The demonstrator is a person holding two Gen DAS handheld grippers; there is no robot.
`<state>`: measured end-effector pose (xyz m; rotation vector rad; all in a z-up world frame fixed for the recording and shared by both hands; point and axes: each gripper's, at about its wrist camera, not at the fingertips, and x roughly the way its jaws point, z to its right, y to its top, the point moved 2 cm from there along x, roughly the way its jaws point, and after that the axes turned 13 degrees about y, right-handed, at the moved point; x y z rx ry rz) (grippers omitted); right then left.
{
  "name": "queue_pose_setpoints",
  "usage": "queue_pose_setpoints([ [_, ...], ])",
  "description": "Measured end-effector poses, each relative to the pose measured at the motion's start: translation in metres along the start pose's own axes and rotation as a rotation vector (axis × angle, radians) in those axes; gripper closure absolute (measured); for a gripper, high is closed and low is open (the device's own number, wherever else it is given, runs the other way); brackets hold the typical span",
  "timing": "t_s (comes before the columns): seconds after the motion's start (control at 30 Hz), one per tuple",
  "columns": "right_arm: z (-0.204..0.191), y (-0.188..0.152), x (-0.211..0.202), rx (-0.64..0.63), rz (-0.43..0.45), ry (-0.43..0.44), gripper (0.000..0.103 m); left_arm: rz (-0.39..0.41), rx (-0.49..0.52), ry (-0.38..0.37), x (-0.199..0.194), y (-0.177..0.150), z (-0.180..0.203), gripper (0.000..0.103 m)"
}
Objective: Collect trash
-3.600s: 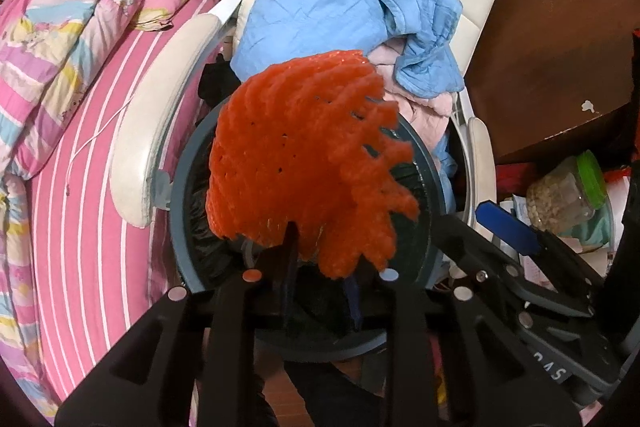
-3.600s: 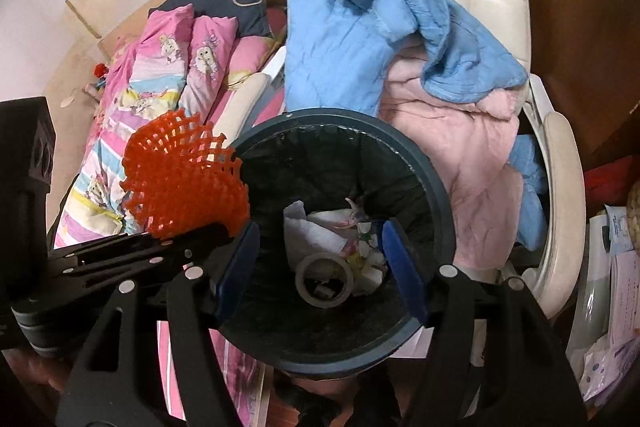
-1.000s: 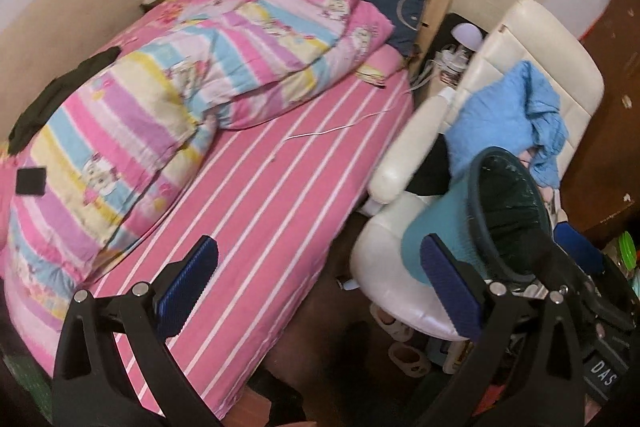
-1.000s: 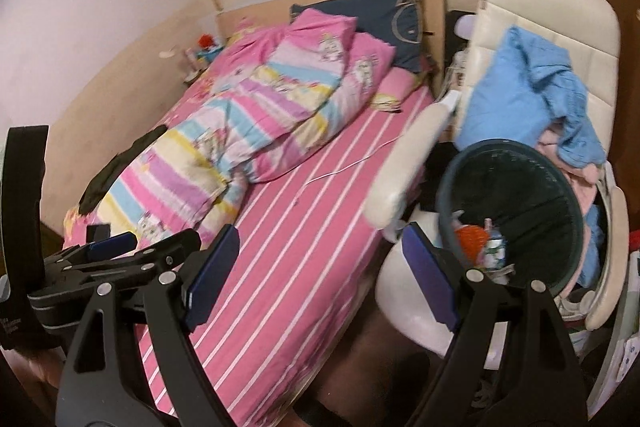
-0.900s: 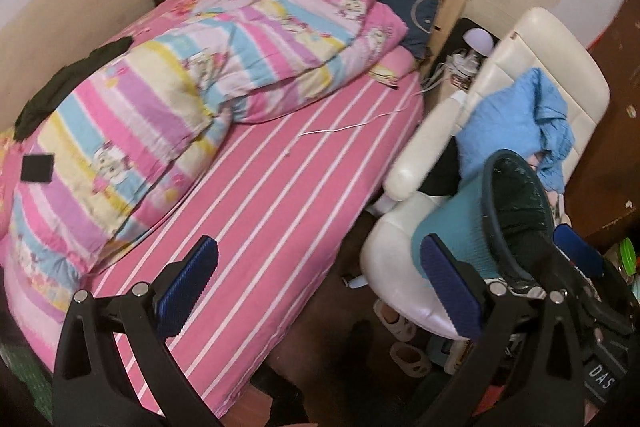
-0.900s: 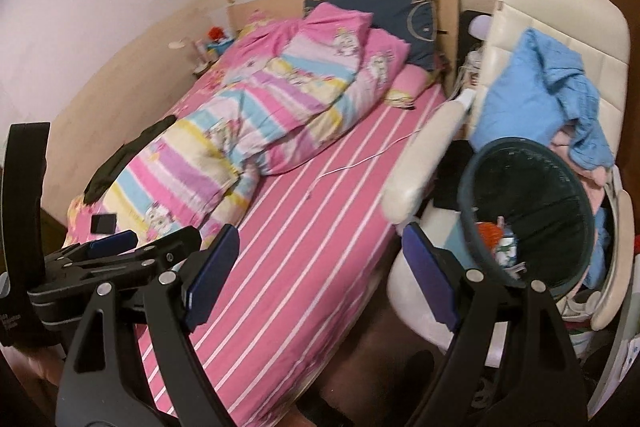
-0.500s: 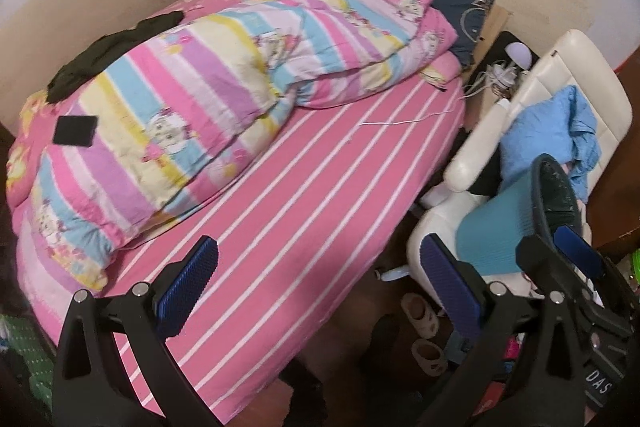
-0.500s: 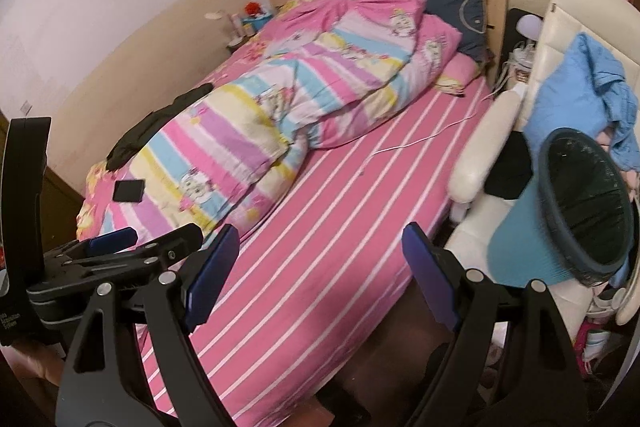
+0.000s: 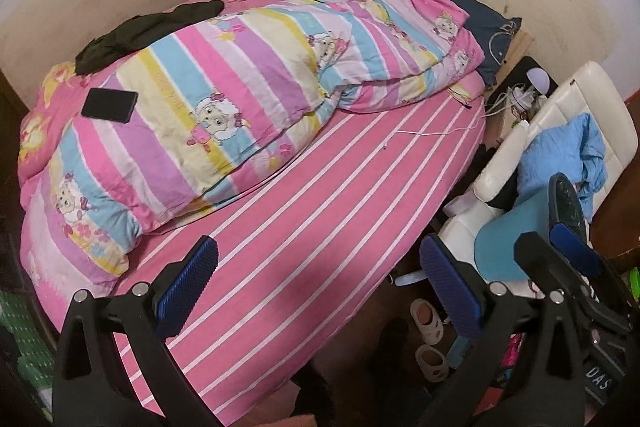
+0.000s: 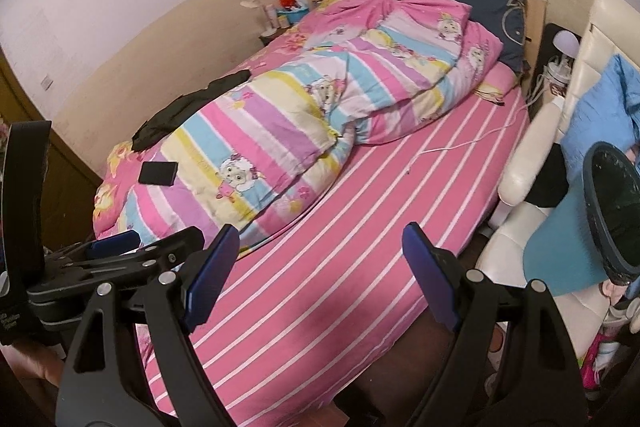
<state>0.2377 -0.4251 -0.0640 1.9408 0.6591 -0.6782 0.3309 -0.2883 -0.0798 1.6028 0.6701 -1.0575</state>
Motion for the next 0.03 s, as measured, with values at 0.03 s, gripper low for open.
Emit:
queue_pose_setpoints([
  [0.03,-0.0024,-0.0006,0.0008,-0.004,-0.003,0.001,0.02,-0.001,-0.007,0.001,0.0001,-0.001,-0.0034,0.005],
])
